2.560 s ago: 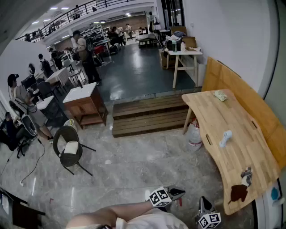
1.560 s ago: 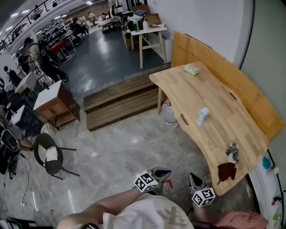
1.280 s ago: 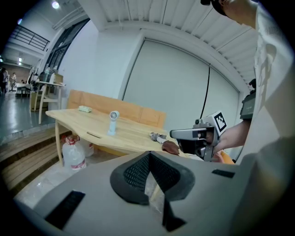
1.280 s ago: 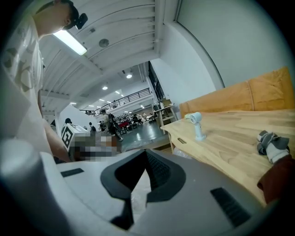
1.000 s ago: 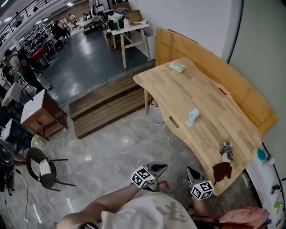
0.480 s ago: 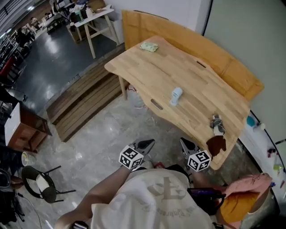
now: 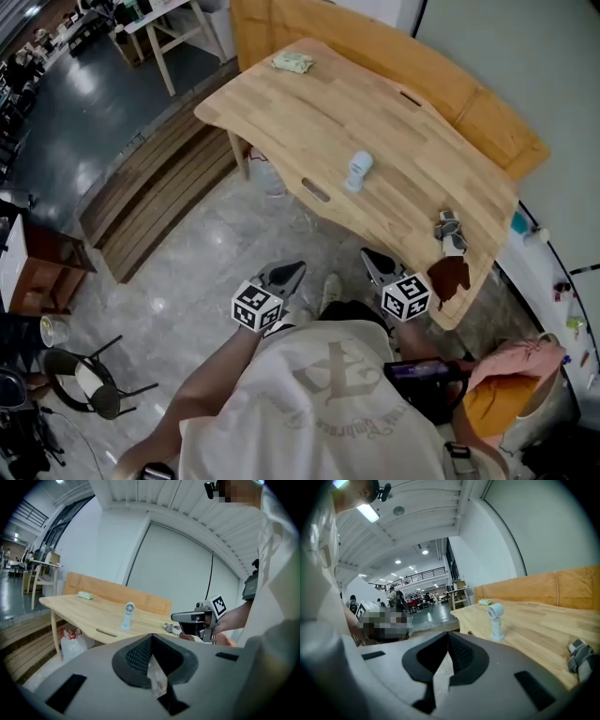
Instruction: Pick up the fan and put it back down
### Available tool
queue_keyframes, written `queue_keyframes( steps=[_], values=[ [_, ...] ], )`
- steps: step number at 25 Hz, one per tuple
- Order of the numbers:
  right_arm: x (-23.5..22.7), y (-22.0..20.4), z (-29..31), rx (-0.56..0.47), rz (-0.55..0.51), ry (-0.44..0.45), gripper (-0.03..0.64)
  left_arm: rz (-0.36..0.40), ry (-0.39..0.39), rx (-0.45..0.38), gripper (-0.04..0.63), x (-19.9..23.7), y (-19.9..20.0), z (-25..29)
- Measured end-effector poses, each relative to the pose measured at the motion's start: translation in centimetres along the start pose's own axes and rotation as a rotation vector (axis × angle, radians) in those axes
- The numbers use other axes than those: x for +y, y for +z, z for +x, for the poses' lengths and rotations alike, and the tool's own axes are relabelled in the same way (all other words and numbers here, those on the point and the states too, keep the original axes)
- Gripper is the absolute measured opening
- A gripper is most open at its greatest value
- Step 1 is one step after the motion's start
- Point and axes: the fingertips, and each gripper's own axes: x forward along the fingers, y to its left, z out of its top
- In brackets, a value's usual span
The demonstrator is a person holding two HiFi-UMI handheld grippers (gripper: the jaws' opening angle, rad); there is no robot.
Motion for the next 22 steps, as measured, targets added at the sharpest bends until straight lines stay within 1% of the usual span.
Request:
queue_keyframes(
  steps=[6,12,14,19,22],
  values=[
    [-2.3,0.7,3.3,0.017,-0.008,0.032,0.015,-0.023,0.058,-0.008,0.009,3.3,0.6,1.0],
    [-5.3,1.7,6.4,0.034,-0.001,0.043,0.015,-0.024,0.078,-0.017,0.009,6.5,2.7,3.2],
    [-6.3,1.8,7.0,0.04,0.005,0.046,0.015,-0.022,0.077,-0.018,0.009,7.1,3.3,4.3],
    [-9.3,1.8,8.6,0.066,0.005,0.032,0.015,-0.004,0.046,-0.018,0.009,8.0,5.0,7.5],
    [-10.9,1.5,9.6,0.084,0.008,0.027,0.015,-0.01,0.045,-0.005,0.009,9.0,5.4,8.9]
  ],
)
